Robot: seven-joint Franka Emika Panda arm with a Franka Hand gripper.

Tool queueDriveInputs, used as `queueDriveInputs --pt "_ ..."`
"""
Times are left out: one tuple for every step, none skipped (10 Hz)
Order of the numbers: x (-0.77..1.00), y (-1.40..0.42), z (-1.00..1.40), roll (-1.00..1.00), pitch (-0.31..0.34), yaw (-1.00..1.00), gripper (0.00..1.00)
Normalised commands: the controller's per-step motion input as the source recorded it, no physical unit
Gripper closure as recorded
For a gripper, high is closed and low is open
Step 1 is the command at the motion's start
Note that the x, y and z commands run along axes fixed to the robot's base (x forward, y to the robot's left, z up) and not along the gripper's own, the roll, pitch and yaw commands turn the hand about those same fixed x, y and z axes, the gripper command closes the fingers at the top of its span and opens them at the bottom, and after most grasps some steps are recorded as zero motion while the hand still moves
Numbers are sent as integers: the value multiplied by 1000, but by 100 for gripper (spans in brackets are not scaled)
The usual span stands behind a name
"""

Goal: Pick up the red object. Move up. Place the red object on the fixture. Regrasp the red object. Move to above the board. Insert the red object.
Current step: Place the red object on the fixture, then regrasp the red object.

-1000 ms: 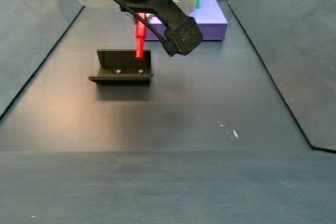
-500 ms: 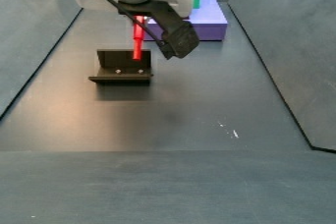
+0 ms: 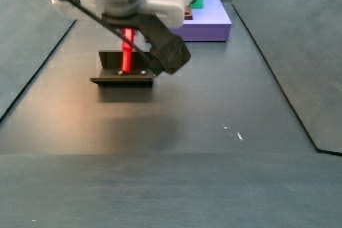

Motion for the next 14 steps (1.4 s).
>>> queueDriveInputs --pt "0 0 -220 -160 -186 0 100" --pt "54 -49 -126 0 -89 0 100" --pt "83 -54 -140 89 -49 0 100" --pt "77 -46 -169 109 -54 0 100" --pt "74 -57 -169 123 -49 0 100" --pt "91 -63 -183 146 -31 26 100" --pt "51 -17 -251 149 -69 29 100" --pt "80 0 -223 66 -34 20 100" --pt "31 0 -203 51 -31 23 100" --pt "0 0 -80 100 0 20 100" --pt "0 0 0 0 0 0 100" --pt "0 0 0 0 0 0 0" --pt "0 20 0 0 0 0 0" --pt "0 14 0 0 0 -9 0"
